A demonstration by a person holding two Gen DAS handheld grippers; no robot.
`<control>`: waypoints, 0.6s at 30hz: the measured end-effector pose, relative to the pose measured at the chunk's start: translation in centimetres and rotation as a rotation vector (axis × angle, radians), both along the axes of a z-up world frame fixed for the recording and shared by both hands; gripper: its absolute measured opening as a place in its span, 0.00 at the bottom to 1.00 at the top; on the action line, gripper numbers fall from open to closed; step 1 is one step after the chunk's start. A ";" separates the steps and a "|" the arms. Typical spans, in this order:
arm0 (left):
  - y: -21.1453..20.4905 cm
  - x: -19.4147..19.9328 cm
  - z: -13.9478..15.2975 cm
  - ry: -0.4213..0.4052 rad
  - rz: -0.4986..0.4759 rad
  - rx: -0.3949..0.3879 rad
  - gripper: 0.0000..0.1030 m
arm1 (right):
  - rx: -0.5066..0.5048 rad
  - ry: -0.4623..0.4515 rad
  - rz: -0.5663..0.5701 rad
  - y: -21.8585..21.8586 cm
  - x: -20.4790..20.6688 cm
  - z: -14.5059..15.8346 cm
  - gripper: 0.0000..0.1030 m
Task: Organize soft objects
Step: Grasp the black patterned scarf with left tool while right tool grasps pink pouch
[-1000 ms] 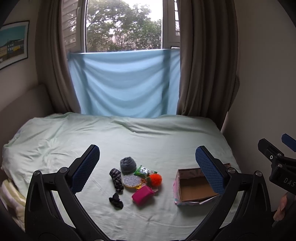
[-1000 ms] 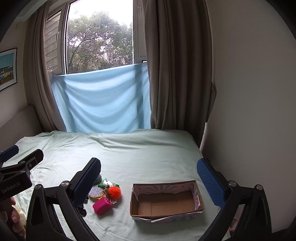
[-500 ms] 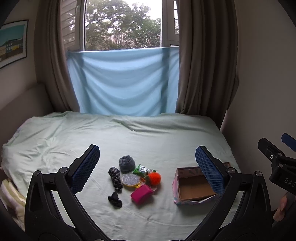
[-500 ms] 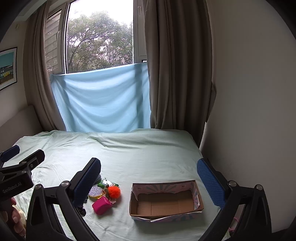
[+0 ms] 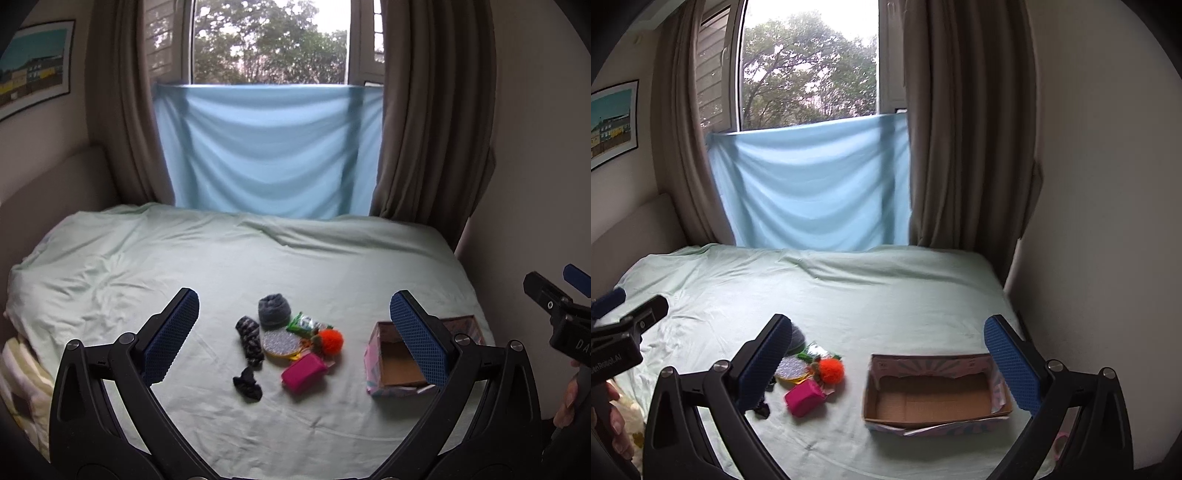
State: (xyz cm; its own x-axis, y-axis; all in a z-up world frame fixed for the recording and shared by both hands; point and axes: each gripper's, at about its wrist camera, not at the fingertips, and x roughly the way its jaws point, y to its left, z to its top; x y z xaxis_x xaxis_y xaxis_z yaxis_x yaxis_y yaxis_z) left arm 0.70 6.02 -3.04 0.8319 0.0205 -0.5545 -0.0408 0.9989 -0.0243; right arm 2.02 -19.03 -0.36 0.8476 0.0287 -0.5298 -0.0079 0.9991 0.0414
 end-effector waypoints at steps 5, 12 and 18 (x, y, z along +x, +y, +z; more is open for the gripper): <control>4.3 1.1 -3.2 0.070 -0.009 -0.009 1.00 | 0.046 0.044 0.009 3.2 0.8 -2.4 1.00; 10.6 6.2 -8.5 0.180 -0.068 -0.040 1.00 | 0.119 0.147 -0.049 9.0 3.5 -7.6 1.00; 14.5 12.7 -15.2 0.270 -0.116 -0.081 0.99 | 0.199 0.230 -0.143 12.9 6.3 -13.4 1.00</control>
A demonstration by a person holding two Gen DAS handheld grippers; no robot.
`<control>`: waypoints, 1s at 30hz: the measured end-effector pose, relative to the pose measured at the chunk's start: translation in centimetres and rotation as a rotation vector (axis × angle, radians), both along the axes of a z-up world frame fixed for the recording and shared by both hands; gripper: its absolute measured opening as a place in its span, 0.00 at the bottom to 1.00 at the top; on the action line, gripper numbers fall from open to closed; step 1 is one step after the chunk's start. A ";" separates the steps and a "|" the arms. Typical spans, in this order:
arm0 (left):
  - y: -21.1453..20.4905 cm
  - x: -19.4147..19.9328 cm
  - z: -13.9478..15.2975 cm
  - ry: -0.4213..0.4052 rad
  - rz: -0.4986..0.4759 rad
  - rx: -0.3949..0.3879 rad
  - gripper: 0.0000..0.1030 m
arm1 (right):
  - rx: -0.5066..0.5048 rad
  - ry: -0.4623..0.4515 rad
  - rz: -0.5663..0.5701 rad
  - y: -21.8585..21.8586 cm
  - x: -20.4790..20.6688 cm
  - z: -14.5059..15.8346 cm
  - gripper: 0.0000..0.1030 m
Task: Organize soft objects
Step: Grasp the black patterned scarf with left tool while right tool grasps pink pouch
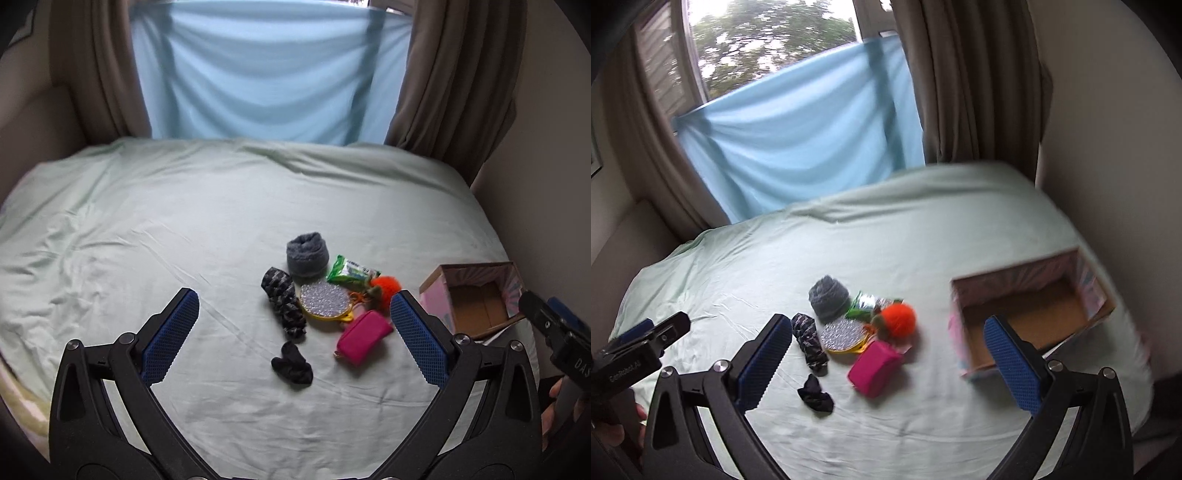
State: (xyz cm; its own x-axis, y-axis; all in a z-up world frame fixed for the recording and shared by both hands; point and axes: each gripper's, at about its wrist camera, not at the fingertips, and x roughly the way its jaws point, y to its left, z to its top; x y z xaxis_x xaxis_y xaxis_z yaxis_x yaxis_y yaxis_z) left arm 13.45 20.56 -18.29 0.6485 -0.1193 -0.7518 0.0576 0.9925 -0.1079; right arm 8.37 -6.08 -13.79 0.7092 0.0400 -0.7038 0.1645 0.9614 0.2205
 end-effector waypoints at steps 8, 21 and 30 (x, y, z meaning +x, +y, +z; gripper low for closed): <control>2.8 8.1 -11.3 0.162 -0.028 -0.095 0.99 | 0.064 0.109 -0.125 3.6 4.3 -8.9 1.00; 0.8 15.1 -25.8 0.309 -0.171 -0.086 0.96 | 0.107 0.228 -0.274 6.1 9.9 -22.8 0.99; -0.1 16.4 -30.5 0.358 -0.208 -0.055 0.84 | 0.127 0.277 -0.306 6.6 11.2 -27.2 0.87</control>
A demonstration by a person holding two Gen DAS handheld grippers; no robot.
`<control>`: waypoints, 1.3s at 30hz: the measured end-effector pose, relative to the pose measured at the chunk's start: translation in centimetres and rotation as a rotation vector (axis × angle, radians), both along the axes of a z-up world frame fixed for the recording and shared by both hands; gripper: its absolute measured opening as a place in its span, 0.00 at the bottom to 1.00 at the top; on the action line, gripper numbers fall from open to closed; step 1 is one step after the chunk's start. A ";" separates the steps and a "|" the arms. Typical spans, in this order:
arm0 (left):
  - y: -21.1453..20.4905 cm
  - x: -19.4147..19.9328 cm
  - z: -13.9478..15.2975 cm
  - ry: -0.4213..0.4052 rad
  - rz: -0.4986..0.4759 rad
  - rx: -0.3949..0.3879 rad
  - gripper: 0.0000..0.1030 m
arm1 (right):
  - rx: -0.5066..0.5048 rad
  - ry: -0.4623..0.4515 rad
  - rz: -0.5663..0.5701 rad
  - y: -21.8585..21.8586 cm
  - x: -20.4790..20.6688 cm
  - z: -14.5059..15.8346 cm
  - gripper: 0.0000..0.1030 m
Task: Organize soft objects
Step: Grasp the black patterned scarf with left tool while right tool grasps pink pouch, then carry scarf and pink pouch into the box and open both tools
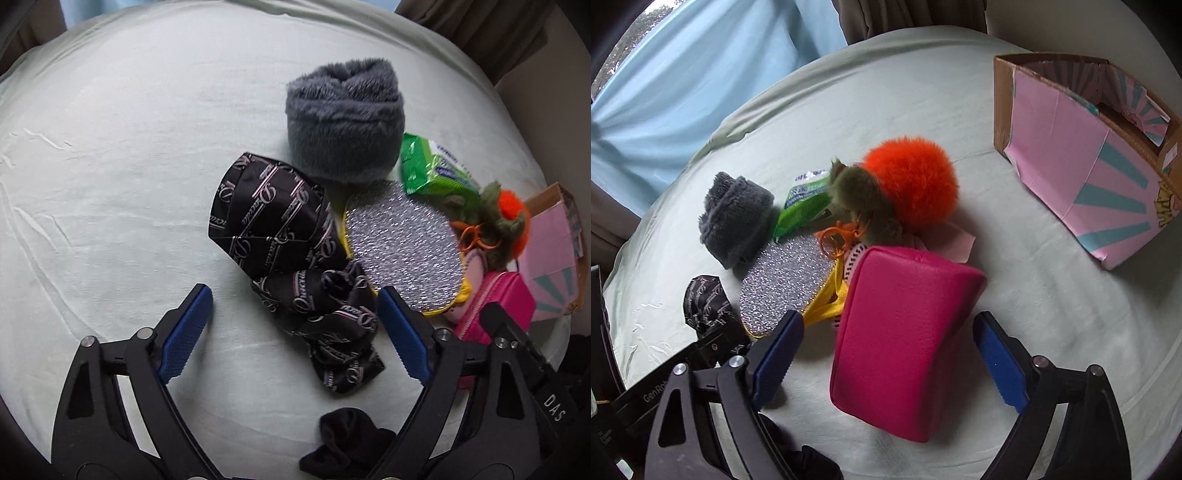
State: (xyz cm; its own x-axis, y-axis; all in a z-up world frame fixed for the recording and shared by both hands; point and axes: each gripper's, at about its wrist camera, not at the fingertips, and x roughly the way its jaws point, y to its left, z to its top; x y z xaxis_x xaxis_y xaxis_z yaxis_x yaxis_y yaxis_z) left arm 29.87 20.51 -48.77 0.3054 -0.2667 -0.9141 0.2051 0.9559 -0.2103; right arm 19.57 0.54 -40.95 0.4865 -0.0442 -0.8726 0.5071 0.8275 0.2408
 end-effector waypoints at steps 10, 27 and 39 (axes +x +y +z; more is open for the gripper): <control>-1.9 0.0 -0.1 -0.009 -0.060 0.003 0.45 | 0.004 0.028 -0.011 -0.6 -0.2 -0.9 0.58; -1.3 -3.9 7.0 -0.094 -0.016 -0.004 0.35 | 0.012 -0.060 0.052 -0.6 -3.1 3.7 0.37; -2.6 -8.2 19.5 -0.209 0.058 0.003 0.35 | -0.009 -0.164 0.141 -3.4 -5.0 14.4 0.37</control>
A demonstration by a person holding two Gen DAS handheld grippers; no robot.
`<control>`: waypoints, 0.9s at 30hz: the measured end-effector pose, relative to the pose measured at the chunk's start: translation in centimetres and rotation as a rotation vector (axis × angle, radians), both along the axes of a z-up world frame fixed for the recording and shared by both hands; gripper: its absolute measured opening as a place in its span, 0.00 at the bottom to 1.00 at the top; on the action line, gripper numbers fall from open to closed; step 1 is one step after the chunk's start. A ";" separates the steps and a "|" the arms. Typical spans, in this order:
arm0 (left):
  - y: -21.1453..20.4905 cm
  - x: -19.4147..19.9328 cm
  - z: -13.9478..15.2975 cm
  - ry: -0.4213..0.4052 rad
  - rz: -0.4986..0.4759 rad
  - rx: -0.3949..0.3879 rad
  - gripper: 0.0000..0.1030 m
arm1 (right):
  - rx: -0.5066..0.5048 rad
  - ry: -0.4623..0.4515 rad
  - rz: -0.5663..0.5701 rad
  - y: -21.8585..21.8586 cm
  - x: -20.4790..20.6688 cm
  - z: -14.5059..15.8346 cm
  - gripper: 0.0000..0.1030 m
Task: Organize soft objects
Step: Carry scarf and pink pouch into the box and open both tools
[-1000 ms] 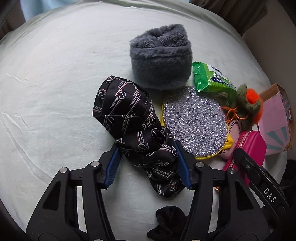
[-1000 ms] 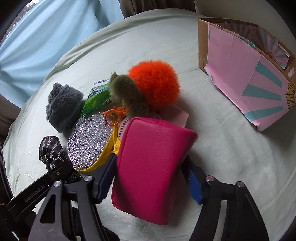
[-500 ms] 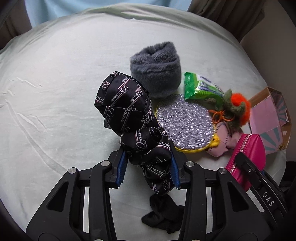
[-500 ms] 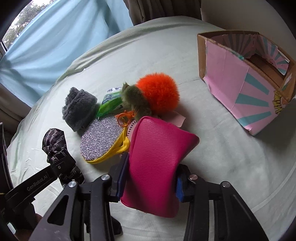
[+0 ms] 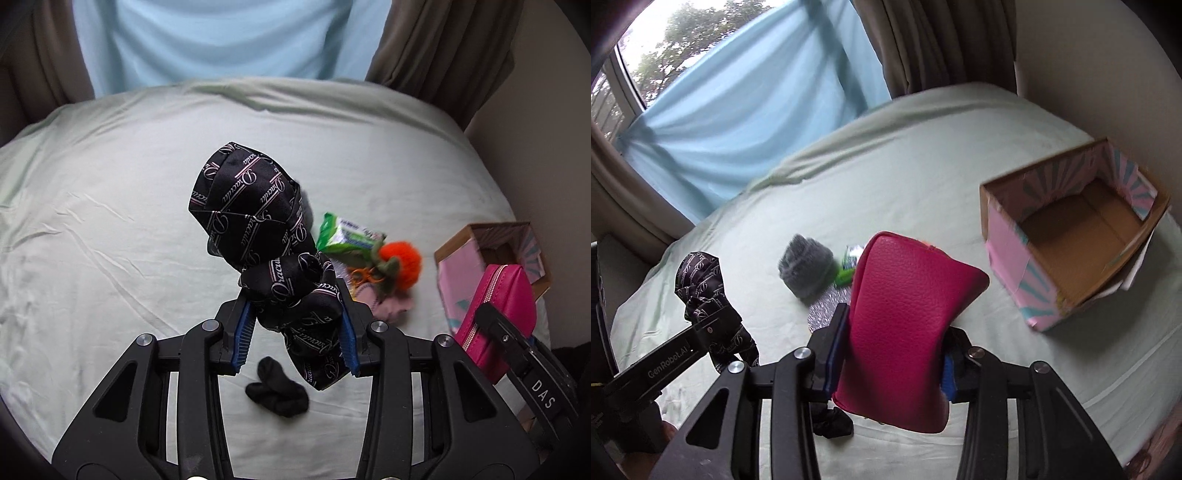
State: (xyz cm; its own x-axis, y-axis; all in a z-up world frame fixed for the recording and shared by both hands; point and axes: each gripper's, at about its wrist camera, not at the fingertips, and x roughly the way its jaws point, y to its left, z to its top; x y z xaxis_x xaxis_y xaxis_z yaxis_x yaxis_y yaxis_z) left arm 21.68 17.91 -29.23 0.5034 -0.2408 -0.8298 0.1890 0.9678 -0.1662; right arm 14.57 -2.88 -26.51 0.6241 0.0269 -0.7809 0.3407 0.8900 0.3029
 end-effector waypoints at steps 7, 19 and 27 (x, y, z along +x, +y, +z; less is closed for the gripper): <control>-4.4 -2.6 6.3 -0.032 0.059 -0.033 0.35 | -0.024 -0.046 0.073 -5.0 -0.5 6.4 0.37; -19.6 -5.6 10.0 0.021 0.064 -0.119 0.35 | -0.078 -0.018 0.184 -19.6 -1.0 11.8 0.37; -30.1 -4.2 6.5 0.168 -0.059 -0.108 0.35 | -0.066 0.090 0.159 -27.9 0.4 9.3 0.37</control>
